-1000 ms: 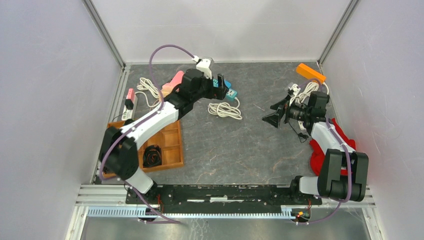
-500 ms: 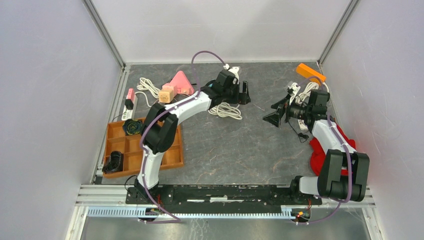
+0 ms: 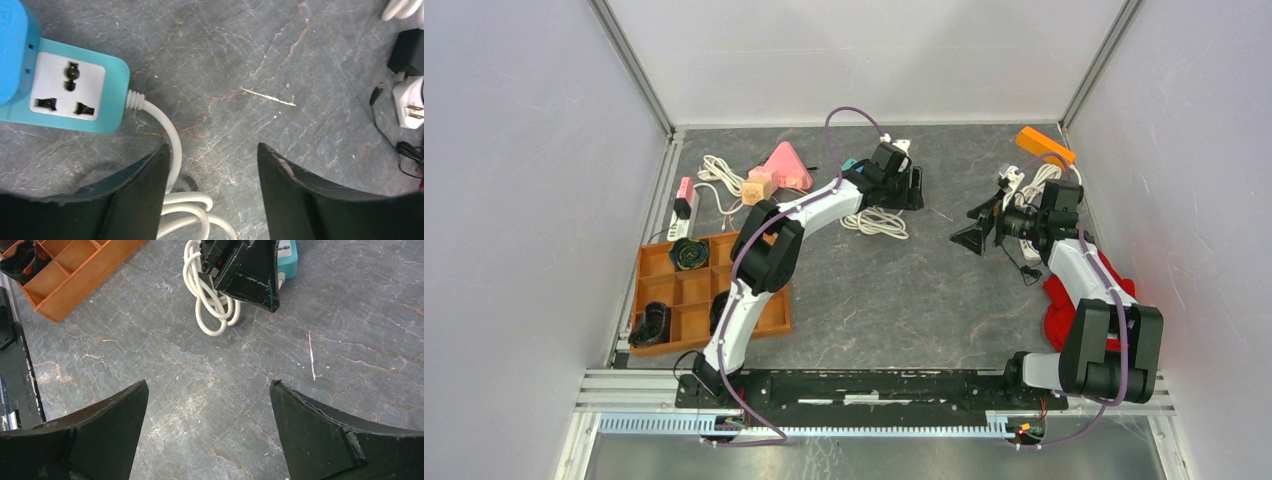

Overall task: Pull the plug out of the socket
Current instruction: Move the socket to the center of the board.

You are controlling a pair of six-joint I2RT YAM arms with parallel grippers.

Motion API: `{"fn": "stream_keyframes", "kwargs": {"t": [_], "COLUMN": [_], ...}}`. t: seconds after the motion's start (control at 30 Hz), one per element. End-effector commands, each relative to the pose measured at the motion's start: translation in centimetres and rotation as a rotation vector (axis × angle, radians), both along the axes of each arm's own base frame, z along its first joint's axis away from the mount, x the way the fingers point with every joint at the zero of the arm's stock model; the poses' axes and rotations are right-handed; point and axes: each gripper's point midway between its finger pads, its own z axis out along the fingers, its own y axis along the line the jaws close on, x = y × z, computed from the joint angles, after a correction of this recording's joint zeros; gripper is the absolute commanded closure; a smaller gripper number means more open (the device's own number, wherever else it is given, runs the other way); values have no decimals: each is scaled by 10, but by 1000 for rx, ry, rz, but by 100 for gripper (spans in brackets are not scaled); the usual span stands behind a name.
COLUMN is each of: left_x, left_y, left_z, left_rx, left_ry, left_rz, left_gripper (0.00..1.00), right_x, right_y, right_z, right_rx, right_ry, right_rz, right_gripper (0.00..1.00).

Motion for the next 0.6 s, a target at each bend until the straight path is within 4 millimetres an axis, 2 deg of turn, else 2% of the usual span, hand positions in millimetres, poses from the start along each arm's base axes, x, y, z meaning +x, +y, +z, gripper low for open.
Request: {"fn": "stream_keyframes", "kwargs": {"t": [0.0, 0.37, 0.57], "left_x": [14, 20, 17], "left_y": [-1, 7, 4], "left_z": [4, -19, -22], "left_rx": [56, 137, 129], "left_ry": [-42, -52, -37], "left_rz": [32, 49, 27], "left_gripper": [32, 38, 56], "right_x": [10, 11, 11], "right_y": [-2, -2, -2], "right_z": [22, 18, 16], "right_rx": [-24, -28, -33], "right_ry": [-87, -81, -81], "right_rz": [6, 5, 6], "right_gripper": [2, 2, 2]}}
